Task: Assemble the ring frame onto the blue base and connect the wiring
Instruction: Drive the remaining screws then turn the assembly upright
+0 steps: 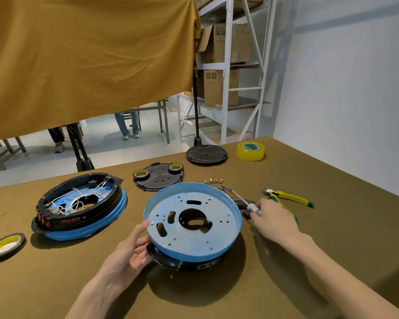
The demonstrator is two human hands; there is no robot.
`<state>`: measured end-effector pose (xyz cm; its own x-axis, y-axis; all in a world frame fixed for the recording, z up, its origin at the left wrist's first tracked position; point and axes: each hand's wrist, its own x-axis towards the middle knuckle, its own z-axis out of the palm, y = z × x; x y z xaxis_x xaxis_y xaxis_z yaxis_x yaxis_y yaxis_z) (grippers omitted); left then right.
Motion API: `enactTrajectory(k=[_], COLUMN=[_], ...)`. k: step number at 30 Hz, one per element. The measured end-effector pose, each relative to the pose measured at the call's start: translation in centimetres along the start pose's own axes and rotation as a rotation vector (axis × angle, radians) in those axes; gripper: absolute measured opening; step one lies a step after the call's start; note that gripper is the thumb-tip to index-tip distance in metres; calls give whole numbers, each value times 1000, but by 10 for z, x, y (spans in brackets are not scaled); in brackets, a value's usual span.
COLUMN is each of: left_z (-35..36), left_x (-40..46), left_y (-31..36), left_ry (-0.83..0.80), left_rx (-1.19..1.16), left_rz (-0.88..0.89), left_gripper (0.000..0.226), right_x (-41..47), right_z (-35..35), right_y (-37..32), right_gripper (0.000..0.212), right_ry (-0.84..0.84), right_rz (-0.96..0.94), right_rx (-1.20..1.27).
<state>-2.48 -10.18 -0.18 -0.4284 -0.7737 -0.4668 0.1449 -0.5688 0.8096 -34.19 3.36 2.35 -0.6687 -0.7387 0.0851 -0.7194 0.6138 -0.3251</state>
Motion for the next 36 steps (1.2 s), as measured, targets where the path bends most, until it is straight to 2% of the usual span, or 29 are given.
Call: enactTrajectory(k=[3,6,11,16,21,26,36], left_z=[1,6,12,12,6,4,3], left_x=[2,5,9,11,12,12,14], left_y=[-2,-4,-14,-18,-18,-16,-18], left_ry=[-29,-57,-66,-107,-133,-135,-148], left_rx=[2,-6,13,37,47,36,32], left_rz=[-7,-24,-24,-21,-29,-51,-60], left_gripper=[71,75,96,95,85,75,75], right_x=[-1,-4,-7,-6,-6,-10,-10], right_z=[-18,-32,-41,-37,-30,-22,-23], right_y=[-12,-34,-63,-87,-109,-120,-125], right_gripper=[22,19,35,37,31,33,35], right_ry=[169,121,79,67,81,88,116], right_rz=[-84,-176,-205,-240,-414,-564,-609], right_rx=[369,687,952,1189,1150,987,910])
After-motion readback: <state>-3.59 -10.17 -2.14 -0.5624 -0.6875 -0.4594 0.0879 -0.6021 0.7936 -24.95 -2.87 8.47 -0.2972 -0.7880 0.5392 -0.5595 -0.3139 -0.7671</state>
